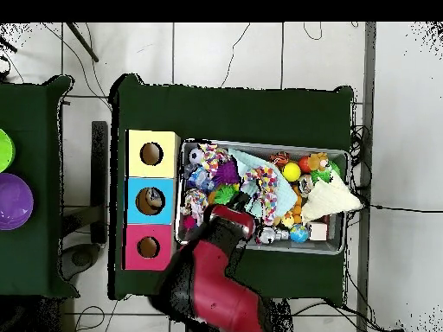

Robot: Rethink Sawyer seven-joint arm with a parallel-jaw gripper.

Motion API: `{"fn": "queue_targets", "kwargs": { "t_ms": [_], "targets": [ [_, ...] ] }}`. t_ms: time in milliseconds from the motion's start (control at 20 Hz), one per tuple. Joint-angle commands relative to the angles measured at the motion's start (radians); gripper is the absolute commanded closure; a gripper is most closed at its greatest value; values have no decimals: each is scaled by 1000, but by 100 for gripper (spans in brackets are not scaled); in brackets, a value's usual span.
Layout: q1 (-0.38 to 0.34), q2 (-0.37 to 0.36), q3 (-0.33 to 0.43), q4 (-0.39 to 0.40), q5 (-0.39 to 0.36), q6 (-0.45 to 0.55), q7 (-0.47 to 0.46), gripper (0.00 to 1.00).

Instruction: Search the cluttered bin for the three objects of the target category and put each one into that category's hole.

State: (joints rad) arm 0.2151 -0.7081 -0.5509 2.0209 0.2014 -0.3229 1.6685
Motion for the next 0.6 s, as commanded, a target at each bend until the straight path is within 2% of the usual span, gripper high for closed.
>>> {"fn": "queue_targets", "kwargs": {
  "t_ms": [50, 350, 450, 600],
  "targets": [
    [-228, -99, 432, -27, -142, 254, 126, 100],
    [-348, -71, 551, -56, -199, 269, 100, 100],
    [-359, -60, 562, -67, -205, 274, 102, 100],
    [-335, -57, 542, -72, -195, 277, 116, 100]
  ]
}}
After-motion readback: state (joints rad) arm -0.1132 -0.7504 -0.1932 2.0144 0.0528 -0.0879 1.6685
